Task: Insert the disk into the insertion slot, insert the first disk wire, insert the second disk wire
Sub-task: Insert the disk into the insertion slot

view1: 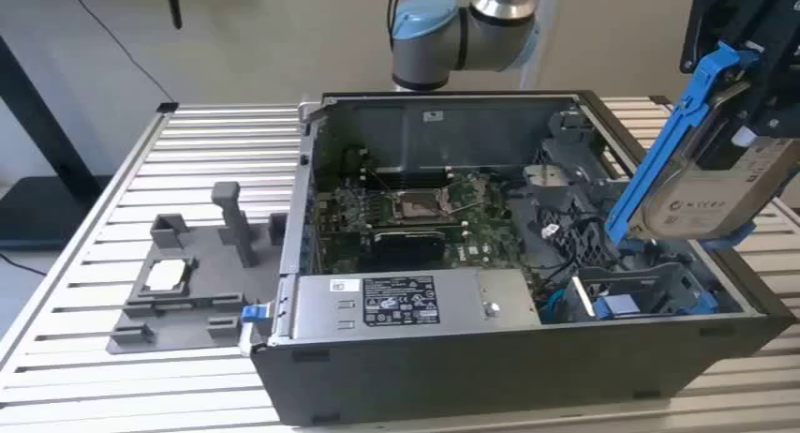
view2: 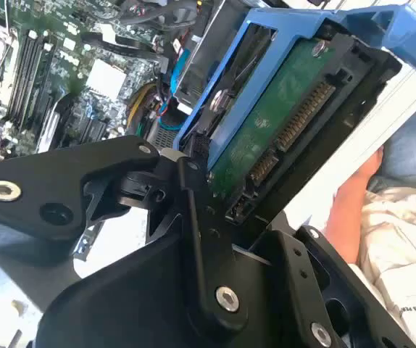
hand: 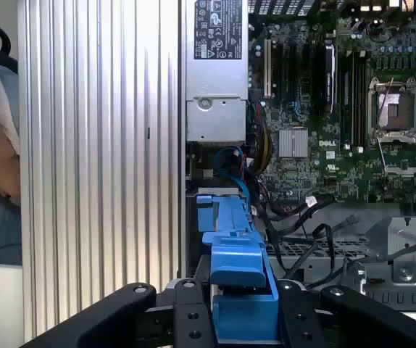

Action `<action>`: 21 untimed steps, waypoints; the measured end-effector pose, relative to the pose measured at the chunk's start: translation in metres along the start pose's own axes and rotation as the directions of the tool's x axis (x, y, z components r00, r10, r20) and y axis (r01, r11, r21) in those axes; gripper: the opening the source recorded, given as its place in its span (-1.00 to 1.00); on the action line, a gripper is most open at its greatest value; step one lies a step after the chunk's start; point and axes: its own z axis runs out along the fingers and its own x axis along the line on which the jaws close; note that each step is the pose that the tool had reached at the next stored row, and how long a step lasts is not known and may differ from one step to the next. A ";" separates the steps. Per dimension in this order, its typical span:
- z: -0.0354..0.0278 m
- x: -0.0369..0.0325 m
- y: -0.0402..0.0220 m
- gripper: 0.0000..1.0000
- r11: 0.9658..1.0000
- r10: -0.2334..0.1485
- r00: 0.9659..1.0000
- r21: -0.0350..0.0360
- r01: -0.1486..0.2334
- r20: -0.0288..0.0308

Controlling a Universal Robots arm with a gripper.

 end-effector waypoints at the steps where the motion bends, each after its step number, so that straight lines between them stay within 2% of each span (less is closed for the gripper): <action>1: 0.0000 0.0000 0.0000 -0.34 1.000 0.000 1.000 0.000 0.000 0.000; 3: 0.0000 0.0000 0.0000 -0.34 1.000 0.000 1.000 0.000 0.000 -0.004; 8: 0.0012 -0.0001 0.0000 -0.34 1.000 0.000 1.000 0.001 0.000 -0.004; 21: 0.0143 -0.0003 -0.0006 -0.34 1.000 0.000 1.000 0.011 0.000 -0.004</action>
